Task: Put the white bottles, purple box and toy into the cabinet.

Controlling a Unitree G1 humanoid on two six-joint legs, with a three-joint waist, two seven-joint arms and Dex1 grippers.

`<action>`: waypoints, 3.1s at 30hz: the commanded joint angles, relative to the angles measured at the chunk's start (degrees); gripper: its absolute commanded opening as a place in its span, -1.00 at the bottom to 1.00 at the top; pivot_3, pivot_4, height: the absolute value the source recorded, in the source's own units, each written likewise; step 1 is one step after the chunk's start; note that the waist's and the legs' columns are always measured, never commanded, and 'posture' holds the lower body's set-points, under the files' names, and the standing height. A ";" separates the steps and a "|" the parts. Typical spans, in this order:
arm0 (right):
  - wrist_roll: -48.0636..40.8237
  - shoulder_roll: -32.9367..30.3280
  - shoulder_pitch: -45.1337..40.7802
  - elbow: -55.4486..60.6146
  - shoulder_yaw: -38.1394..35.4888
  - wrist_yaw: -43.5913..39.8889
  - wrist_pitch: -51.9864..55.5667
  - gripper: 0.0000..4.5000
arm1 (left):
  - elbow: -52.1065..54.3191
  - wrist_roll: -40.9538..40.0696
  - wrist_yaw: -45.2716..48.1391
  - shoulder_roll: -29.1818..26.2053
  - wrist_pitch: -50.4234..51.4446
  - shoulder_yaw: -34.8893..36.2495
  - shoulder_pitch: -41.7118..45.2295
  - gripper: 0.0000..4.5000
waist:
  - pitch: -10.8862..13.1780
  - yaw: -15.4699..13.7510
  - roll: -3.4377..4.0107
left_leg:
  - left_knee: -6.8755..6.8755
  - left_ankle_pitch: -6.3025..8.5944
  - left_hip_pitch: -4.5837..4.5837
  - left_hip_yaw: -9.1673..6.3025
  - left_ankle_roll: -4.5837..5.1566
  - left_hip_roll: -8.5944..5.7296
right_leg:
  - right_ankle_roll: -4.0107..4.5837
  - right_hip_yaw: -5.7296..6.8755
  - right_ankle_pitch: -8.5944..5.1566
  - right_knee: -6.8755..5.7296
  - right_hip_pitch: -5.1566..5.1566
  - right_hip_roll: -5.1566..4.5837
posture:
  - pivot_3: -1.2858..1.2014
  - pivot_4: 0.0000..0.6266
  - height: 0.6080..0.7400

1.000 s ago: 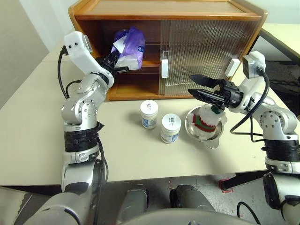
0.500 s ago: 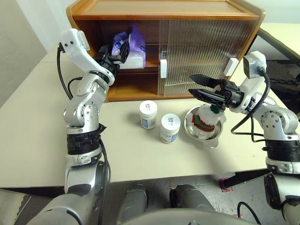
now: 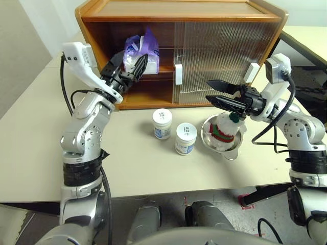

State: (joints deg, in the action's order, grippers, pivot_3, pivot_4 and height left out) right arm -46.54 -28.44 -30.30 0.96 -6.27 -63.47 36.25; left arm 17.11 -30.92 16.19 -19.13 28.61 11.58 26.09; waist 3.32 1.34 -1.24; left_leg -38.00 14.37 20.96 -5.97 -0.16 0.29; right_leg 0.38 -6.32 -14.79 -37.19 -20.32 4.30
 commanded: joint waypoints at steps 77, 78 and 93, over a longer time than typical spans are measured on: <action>0.38 -1.01 -0.83 -0.53 -0.08 -0.15 -0.29 1.00 | -27.01 13.72 -3.87 6.30 -12.65 -3.50 9.91 -0.98 | -0.04 0.16 0.03 | -0.18 -0.37 -0.03 0.27 0.38 -0.11 | -0.31 -0.74 0.65 0.04 -0.09 -0.09 | -0.02 -0.90 1.00; 0.34 -1.07 -0.75 -0.44 -0.15 -0.10 -0.24 1.00 | -28.36 14.10 -3.95 6.64 -13.28 -3.60 10.60 -0.98 | -0.04 0.17 0.04 | -0.17 -0.37 -0.03 0.27 0.38 -0.12 | -0.32 -0.74 0.64 0.04 -0.09 -0.09 | -0.02 -0.90 1.00; 0.11 -1.33 -0.46 0.03 -0.30 0.29 0.05 1.00 | -39.82 15.26 -4.87 9.09 -22.47 -2.22 16.41 -0.98 | -0.04 0.31 0.04 | -0.16 -0.38 -0.04 0.34 0.40 -0.14 | -0.44 -0.76 0.67 0.04 -0.09 0.01 | -0.02 -0.89 1.00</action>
State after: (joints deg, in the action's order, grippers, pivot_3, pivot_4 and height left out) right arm -46.42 -29.41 -30.44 0.38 -6.13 -63.31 35.84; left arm -22.91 -15.52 10.92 -10.26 6.54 8.69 41.97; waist 3.29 1.66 -1.20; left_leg -38.16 13.98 20.93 -5.55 0.24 0.13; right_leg -0.06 -7.07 -14.13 -37.15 -20.41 4.31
